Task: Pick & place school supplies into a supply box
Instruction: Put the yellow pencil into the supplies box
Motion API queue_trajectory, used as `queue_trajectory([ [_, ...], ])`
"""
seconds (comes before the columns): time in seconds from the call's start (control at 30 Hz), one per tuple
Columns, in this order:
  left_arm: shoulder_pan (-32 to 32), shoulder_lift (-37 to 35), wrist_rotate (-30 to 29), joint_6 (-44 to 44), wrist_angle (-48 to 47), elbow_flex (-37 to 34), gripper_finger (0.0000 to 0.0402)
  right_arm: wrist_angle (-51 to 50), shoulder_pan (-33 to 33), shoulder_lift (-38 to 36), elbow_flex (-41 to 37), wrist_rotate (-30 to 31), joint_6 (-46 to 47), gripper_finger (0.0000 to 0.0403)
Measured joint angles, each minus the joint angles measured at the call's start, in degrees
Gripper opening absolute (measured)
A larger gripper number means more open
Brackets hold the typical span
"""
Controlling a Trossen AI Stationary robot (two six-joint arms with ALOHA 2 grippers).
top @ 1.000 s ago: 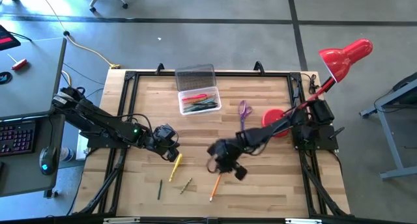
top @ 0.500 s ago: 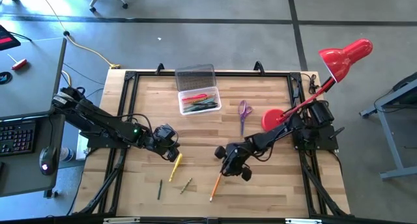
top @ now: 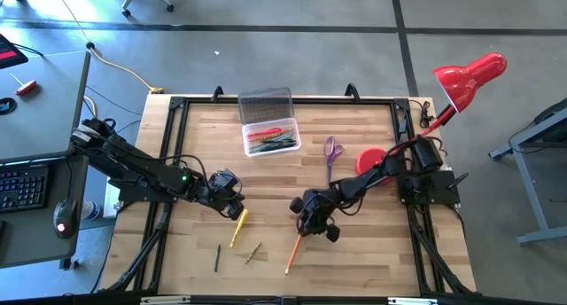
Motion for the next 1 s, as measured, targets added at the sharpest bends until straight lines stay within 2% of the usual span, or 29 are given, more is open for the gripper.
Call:
queue_trajectory([
  [0.1,-0.01,0.00,0.01,0.00,-0.01,0.00,0.0040,0.68,-0.57,1.13,-0.02,-2.04,-0.94,0.0046],
  [0.23,0.02,0.00,-0.01,0.00,-0.05,0.00,0.0040,0.91,-0.61,2.08,0.03,-2.96,-4.24,0.0010],
  [0.33,0.02,0.00,-0.01,0.00,-0.07,0.00,0.0040,1.10,-0.59,2.31,0.22,-2.99,-1.32,0.0012],
  [0.43,0.02,0.00,-0.01,0.00,-0.07,0.00,0.0040,0.98,-0.55,0.43,1.55,-3.91,1.47,0.0014],
  [0.57,0.02,0.00,-0.01,0.00,-0.02,0.00,0.0040,0.03,-2.41,-4.62,4.47,-1.66,1.68,0.0004],
  [0.7,0.02,0.00,-0.01,0.00,-0.05,0.00,0.0040,0.12,-7.08,-9.42,5.92,-0.21,-2.22,0.0009],
  [0.8,0.02,0.00,-0.04,0.00,-0.02,0.00,0.0040,-0.19,-11.85,-10.89,6.77,4.61,-6.30,0.0004],
  [0.93,0.02,0.02,-0.06,0.00,0.13,0.00,0.0040,3.67,-19.56,-10.47,8.07,18.83,-7.80,0.0004],
  [1.0,0.02,0.02,-0.09,0.00,0.08,0.00,0.0040,5.82,-23.34,-8.88,8.35,23.88,-6.26,0.0003],
])
